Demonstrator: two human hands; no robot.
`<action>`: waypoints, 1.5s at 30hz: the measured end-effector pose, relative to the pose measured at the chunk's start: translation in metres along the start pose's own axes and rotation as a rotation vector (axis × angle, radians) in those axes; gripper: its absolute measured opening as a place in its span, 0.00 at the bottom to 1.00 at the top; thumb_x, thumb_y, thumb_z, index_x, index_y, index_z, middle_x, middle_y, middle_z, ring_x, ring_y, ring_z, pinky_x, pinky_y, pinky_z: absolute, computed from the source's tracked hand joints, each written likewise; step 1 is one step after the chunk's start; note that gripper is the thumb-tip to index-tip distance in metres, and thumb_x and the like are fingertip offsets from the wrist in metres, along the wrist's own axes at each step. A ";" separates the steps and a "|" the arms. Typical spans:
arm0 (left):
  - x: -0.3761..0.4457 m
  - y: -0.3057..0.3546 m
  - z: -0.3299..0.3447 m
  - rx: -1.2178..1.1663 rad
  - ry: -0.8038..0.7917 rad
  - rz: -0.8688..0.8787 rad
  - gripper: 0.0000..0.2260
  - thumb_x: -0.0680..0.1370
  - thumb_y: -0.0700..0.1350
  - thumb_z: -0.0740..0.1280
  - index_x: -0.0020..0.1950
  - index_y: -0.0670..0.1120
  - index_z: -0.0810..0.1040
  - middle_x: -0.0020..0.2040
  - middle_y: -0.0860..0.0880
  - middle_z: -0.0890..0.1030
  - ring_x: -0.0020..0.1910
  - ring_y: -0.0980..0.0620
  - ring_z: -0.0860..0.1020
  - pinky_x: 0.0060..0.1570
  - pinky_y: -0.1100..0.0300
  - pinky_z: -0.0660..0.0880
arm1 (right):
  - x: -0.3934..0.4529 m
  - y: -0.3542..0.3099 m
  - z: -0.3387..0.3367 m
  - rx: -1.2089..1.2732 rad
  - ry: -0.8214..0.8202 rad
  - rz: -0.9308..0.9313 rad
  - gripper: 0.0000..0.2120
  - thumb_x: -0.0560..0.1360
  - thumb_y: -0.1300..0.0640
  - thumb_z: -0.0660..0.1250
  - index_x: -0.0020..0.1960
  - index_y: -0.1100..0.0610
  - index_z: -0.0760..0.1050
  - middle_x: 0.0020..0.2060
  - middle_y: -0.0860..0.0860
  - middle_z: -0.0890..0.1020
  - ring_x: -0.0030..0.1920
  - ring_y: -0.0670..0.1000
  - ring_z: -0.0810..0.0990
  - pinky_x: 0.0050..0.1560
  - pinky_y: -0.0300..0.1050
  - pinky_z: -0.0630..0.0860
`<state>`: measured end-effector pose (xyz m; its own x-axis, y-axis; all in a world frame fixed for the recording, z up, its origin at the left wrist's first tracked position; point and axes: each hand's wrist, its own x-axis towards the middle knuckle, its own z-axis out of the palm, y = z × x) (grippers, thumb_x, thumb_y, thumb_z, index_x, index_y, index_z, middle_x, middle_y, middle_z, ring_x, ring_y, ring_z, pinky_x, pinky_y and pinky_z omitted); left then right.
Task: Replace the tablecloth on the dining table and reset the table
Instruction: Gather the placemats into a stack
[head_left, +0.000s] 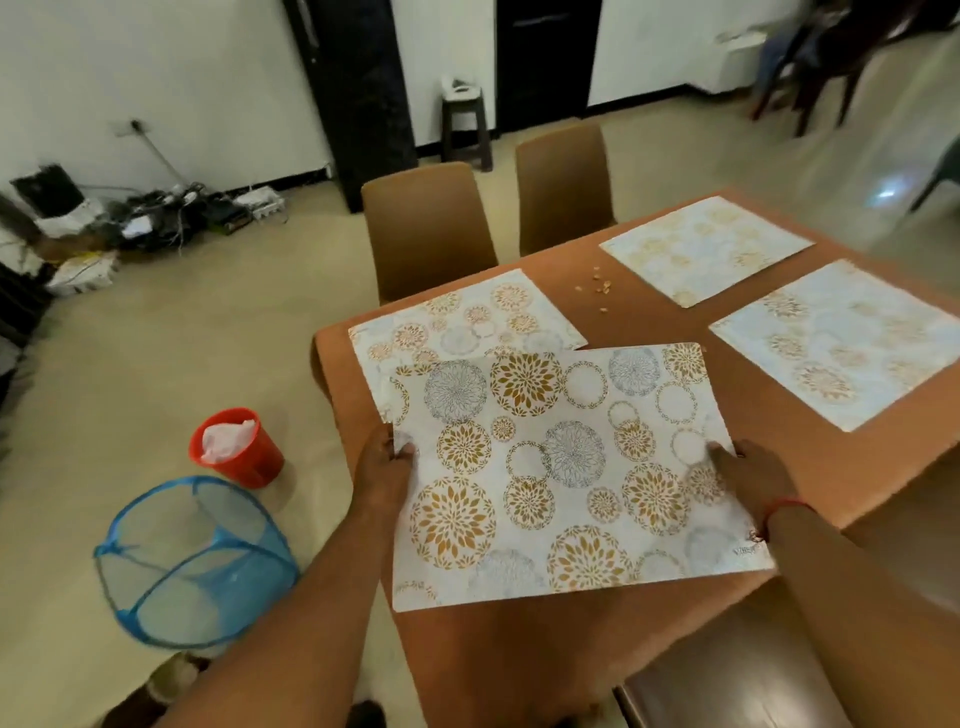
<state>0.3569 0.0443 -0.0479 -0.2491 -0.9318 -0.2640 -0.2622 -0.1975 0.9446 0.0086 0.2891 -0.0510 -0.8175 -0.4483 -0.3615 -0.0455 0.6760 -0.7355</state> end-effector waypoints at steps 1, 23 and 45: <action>-0.004 0.003 0.000 0.004 -0.040 0.017 0.13 0.82 0.36 0.62 0.66 0.46 0.75 0.61 0.48 0.80 0.59 0.48 0.78 0.66 0.51 0.72 | -0.020 0.003 -0.012 0.043 0.054 -0.005 0.13 0.82 0.51 0.63 0.52 0.61 0.78 0.48 0.61 0.82 0.39 0.53 0.77 0.39 0.42 0.71; -0.316 0.023 0.235 0.057 -0.806 0.149 0.14 0.80 0.35 0.65 0.63 0.48 0.73 0.52 0.51 0.81 0.51 0.46 0.82 0.53 0.44 0.80 | -0.388 0.292 -0.260 0.409 0.940 0.280 0.09 0.82 0.53 0.63 0.55 0.57 0.77 0.50 0.57 0.81 0.50 0.56 0.78 0.51 0.47 0.71; -0.624 0.004 0.603 0.201 -0.865 0.254 0.10 0.82 0.40 0.64 0.61 0.51 0.72 0.52 0.52 0.81 0.46 0.50 0.83 0.38 0.55 0.78 | -0.417 0.578 -0.578 0.435 1.098 0.381 0.10 0.82 0.55 0.62 0.57 0.58 0.79 0.50 0.57 0.83 0.48 0.59 0.80 0.49 0.48 0.73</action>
<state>-0.0511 0.8087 0.0027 -0.9100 -0.3716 -0.1840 -0.2411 0.1133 0.9639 -0.0090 1.2047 0.0062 -0.7940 0.6030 -0.0774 0.3235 0.3112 -0.8936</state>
